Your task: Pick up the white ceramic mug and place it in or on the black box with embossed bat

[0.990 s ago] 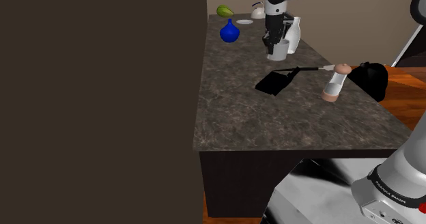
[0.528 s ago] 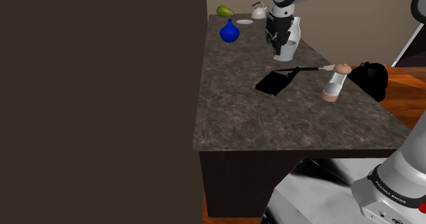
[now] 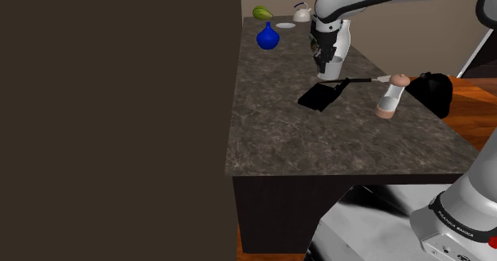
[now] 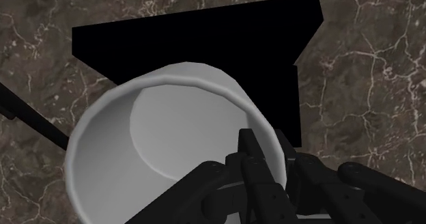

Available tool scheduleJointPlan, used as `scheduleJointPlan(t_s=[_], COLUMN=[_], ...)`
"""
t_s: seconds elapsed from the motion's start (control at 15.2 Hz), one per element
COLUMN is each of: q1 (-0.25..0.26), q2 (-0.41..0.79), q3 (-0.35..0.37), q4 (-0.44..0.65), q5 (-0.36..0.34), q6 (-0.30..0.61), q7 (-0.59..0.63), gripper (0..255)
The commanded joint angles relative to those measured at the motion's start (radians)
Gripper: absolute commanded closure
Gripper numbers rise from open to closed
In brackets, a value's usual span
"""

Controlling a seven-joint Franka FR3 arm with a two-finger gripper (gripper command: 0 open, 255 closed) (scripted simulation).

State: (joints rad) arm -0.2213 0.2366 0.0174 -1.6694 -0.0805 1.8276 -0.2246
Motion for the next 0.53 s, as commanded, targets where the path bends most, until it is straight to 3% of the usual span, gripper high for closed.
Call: scheduleJointPlan(t_s=[0.0, 0.46], q1=[-0.001, -0.001], q2=[0.003, 0.01], q3=[0.0, -0.001], q4=[-0.022, -0.045], q5=[-0.001, -0.001], q6=[0.026, 0.055], q7=[0.001, 0.003], gripper=[255, 255])
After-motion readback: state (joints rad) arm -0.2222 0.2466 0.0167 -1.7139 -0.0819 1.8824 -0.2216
